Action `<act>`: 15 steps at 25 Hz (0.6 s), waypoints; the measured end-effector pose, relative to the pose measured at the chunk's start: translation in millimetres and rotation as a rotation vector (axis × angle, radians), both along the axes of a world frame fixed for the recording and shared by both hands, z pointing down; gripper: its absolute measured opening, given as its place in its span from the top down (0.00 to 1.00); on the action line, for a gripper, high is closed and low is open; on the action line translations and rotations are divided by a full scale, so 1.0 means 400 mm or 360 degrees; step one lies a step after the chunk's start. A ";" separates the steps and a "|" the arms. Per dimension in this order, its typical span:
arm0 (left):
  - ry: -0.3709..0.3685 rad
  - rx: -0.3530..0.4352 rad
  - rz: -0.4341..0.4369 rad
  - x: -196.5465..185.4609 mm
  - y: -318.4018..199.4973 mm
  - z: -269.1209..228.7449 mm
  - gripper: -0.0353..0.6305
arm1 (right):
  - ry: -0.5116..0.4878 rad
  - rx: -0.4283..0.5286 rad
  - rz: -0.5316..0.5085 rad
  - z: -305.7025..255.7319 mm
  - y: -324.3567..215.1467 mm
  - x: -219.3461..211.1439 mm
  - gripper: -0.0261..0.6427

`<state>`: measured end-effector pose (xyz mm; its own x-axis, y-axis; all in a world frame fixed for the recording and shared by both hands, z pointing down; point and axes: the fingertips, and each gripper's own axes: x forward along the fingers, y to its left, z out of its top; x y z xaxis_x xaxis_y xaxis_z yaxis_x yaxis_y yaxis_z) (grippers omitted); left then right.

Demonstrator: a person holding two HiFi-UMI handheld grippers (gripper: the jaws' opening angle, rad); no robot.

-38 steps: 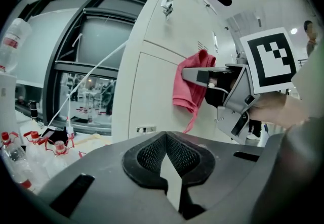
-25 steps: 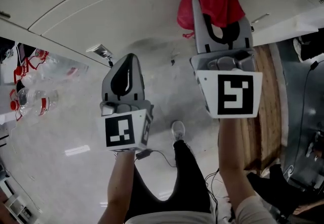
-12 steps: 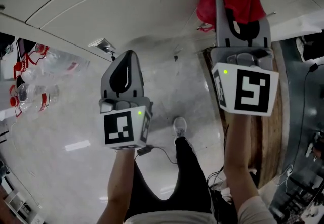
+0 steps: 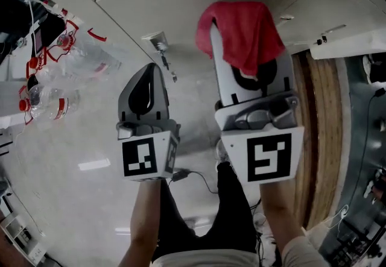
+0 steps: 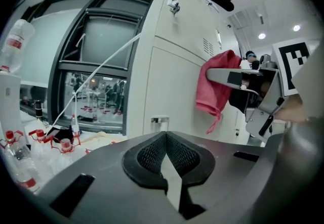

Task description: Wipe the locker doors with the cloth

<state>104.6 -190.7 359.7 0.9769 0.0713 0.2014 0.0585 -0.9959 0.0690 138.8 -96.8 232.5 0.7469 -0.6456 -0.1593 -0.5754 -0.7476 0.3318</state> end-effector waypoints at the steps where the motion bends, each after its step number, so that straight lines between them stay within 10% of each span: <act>1: 0.0006 0.0007 -0.0013 -0.006 -0.018 0.000 0.92 | -0.0006 -0.0003 -0.0041 0.012 -0.037 -0.012 0.92; 15: -0.0012 0.0048 -0.0121 -0.064 -0.152 0.033 0.92 | 0.0013 -0.0203 -0.0265 0.106 -0.300 -0.025 0.92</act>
<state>79.1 -251.6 372.9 0.9777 -0.0091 0.2098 -0.0177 -0.9991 0.0390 129.0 -216.8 274.9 0.6273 -0.7752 -0.0741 -0.6842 -0.5942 0.4229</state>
